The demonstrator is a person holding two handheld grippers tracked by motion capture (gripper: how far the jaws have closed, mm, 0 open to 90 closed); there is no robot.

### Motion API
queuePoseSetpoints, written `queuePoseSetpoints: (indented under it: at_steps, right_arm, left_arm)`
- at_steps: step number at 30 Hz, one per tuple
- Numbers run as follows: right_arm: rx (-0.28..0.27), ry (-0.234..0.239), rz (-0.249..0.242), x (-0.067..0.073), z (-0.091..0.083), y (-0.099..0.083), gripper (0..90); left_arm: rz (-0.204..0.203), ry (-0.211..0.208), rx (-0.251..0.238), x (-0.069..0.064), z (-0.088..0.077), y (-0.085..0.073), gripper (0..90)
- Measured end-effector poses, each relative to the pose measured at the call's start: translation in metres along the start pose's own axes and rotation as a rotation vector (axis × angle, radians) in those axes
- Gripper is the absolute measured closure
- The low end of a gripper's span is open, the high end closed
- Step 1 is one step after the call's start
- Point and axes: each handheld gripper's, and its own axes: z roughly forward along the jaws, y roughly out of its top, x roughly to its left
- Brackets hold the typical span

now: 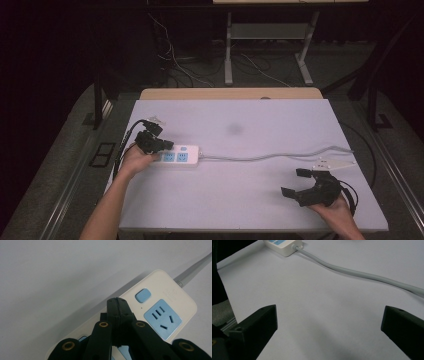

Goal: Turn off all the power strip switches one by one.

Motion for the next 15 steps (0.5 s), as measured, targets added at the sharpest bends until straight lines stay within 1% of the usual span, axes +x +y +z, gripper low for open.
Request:
queuePoseSetpoints:
  at_steps: [2, 4, 6, 10, 13, 15]
  right_arm:
    - [-0.005, -0.001, 0.002, 0.000, 0.000, 0.000, 0.3]
    - [-0.007, -0.001, 0.001, 0.000, -0.001, 0.000, 0.2]
    - [-0.009, -0.001, -0.002, 0.000, -0.001, 0.000, 0.3]
    - [-0.003, -0.002, 0.000, 0.000, 0.000, 0.000, 0.3]
    - [-0.004, -0.003, -0.004, 0.000, 0.000, 0.000, 0.2]
    - [-0.005, -0.003, -0.004, 0.000, 0.000, 0.000, 0.3]
  left_arm:
    - [0.032, 0.023, 0.027, -0.002, -0.002, 0.001, 89.4]
    - [0.025, 0.003, 0.002, -0.002, -0.007, 0.000, 89.4]
    - [0.024, -0.004, -0.021, -0.002, -0.013, 0.001, 89.3]
    - [0.032, 0.005, -0.029, -0.001, -0.023, 0.003, 89.3]
    - [0.024, 0.005, -0.054, 0.000, -0.031, 0.004, 89.3]
    - [0.017, 0.010, -0.062, 0.002, -0.036, 0.004, 89.3]
